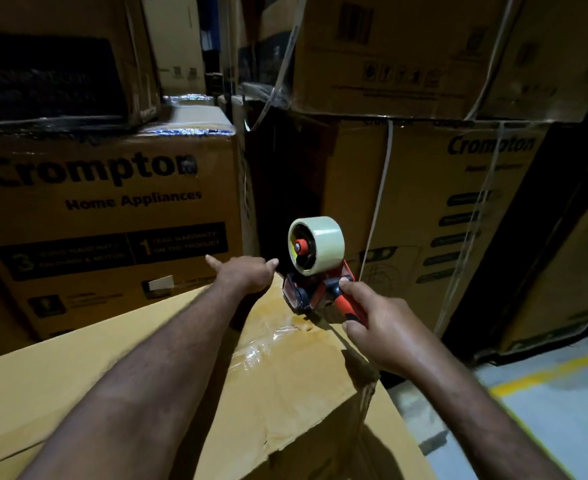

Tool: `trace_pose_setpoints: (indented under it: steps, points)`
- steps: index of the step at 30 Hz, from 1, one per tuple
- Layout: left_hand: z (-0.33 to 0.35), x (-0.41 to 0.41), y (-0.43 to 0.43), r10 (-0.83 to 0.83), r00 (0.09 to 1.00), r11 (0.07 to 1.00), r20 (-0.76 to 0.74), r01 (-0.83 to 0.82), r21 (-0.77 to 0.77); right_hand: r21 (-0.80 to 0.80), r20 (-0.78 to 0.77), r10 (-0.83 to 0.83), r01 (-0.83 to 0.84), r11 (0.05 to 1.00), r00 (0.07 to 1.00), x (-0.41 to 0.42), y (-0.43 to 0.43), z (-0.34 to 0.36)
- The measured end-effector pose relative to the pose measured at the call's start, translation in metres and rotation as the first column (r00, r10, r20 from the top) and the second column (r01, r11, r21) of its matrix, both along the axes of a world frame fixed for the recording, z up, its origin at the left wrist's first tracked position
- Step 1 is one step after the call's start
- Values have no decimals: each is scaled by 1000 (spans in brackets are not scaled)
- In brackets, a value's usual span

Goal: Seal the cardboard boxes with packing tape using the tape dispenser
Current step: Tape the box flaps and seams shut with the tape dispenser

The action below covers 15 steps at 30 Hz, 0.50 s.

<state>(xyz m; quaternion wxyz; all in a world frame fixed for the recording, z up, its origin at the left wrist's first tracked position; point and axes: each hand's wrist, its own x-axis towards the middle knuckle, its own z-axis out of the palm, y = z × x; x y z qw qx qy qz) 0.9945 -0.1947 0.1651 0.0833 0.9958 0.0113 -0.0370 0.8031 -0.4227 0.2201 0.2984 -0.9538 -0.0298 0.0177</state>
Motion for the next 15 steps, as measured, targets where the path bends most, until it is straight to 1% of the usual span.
trace_pose_setpoints:
  steps: [1,2,3,4,5,6,7,10,13,15]
  points:
    - [3,-7,-2,-41,996,997,79,36,65,0,3,6,-6,1000,1000,-1,2,0]
    - [3,-12,-3,-135,978,988,158,122,92,-1,8,9,-9,1000,1000,-1,2,1]
    - [1,-16,-5,-248,948,969,199,238,71,-4,13,10,-10,1000,1000,-1,2,1]
    - [-3,-21,-8,-327,924,942,197,336,-13,-7,16,11,-11,1000,1000,-1,1,2]
    - [-6,-26,-9,-360,915,918,179,382,-107,-11,15,14,-13,1000,1000,0,1,3]
    - [-8,-28,-8,-356,921,910,161,380,-166,-12,11,17,-17,1000,1000,1,1,3]
    - [-7,-28,-9,-336,929,914,153,361,-185,-11,8,18,-18,1000,1000,1,1,3]
    - [0,-24,-11,-308,945,936,107,321,-140,-13,0,22,-22,1000,1000,1,-1,4]
    - [-2,-20,-16,-325,944,943,58,328,-64,-30,-7,14,-14,999,1000,0,-9,5]
    - [-5,-19,-17,-328,944,943,33,329,-40,-40,-19,-3,2,999,1000,-4,-15,5]
